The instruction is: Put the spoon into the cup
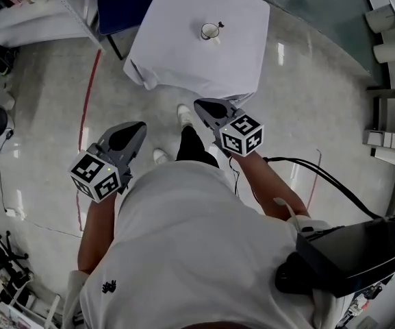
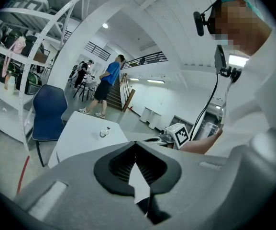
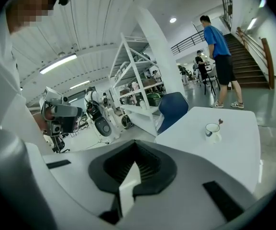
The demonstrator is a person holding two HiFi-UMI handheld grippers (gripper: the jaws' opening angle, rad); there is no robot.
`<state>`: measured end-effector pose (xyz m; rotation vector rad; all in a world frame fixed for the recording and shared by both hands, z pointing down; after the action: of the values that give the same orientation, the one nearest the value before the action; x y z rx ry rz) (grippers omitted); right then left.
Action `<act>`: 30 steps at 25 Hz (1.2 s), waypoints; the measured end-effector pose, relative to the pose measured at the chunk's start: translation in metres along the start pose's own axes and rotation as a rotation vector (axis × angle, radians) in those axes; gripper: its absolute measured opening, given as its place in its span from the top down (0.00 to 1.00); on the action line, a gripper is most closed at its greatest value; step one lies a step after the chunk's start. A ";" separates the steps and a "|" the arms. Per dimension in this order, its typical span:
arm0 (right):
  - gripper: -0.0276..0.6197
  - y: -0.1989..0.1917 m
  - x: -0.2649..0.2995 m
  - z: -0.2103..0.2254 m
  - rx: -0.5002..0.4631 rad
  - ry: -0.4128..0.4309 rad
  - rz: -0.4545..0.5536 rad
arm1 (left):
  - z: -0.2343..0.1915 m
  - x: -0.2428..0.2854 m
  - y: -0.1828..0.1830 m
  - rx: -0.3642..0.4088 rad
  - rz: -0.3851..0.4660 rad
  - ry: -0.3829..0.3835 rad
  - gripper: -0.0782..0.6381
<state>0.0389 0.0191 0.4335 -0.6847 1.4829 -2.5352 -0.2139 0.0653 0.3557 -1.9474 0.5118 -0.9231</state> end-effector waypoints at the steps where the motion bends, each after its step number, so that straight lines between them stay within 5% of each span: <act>1: 0.95 -0.003 -0.002 -0.008 -0.013 0.005 -0.013 | 0.004 -0.003 -0.004 0.004 0.000 -0.003 0.88; 12: 0.95 -0.018 -0.004 -0.074 -0.112 0.060 -0.058 | 0.026 -0.026 -0.032 0.021 0.000 -0.025 0.88; 30: 0.95 -0.001 0.000 -0.099 -0.180 0.110 -0.060 | 0.028 -0.044 -0.035 0.029 0.027 0.013 0.88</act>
<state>-0.0044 0.0982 0.3927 -0.6312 1.7700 -2.5420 -0.2211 0.1275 0.3590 -1.9050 0.5282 -0.9217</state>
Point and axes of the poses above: the fingertips, and each gripper's own axes: x forward along the fingers, z to its right, y out of its top, the point moved 8 cm from there along -x, backward along the fingers, and after that the axes turned 15 degrees about y, right-handed, at the moved point
